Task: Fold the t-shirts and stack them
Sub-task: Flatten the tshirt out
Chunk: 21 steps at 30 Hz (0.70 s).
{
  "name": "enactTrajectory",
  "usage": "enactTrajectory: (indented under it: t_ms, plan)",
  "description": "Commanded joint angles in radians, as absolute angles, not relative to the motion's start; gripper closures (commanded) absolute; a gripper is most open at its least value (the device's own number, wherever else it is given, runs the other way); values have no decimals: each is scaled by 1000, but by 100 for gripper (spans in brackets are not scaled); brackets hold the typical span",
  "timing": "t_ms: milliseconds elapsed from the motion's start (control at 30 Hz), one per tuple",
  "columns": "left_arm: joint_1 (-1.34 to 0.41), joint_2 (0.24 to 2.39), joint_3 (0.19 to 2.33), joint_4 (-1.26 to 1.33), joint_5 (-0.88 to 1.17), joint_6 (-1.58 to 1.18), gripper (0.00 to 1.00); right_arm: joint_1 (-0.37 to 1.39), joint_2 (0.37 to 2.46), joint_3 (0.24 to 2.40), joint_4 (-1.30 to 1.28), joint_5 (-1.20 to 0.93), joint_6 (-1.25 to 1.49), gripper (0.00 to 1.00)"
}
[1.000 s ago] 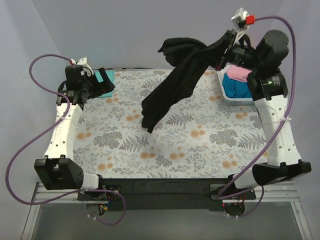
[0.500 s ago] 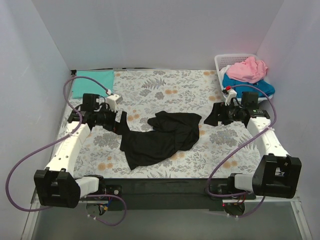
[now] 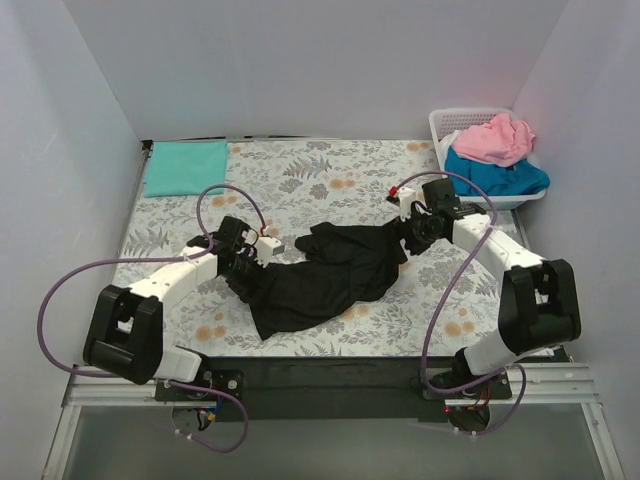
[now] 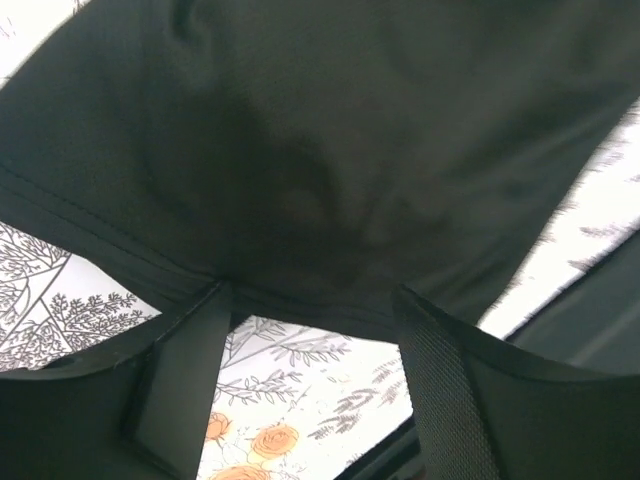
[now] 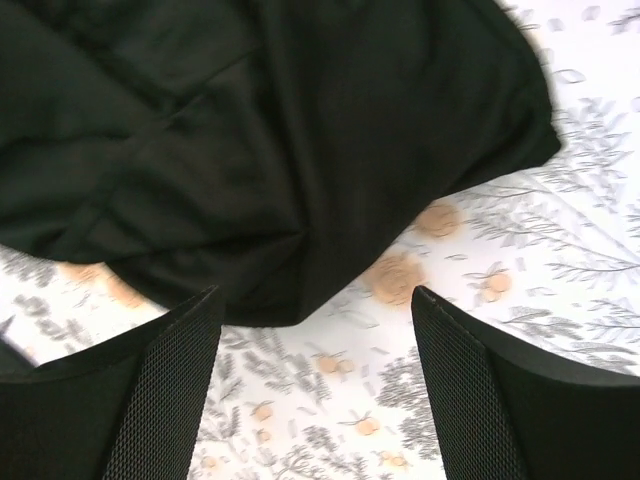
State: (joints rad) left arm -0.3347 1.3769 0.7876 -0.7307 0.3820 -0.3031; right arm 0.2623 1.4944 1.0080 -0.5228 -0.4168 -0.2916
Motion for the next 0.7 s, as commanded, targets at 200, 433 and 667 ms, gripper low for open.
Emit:
enactTrajectory:
  t_ms: [200,433,667]
  plan:
    - [-353,1571,762,-552,83,-362,62,255,1742,1268,-459,-229,-279,21]
    - [-316,1660,811,-543,29,-376,91,253,1919,1396,-456,-232,-284,25]
    - [-170,1724,943,-620,132,-405,100,244,1979,1390,-468,-258,-319,39]
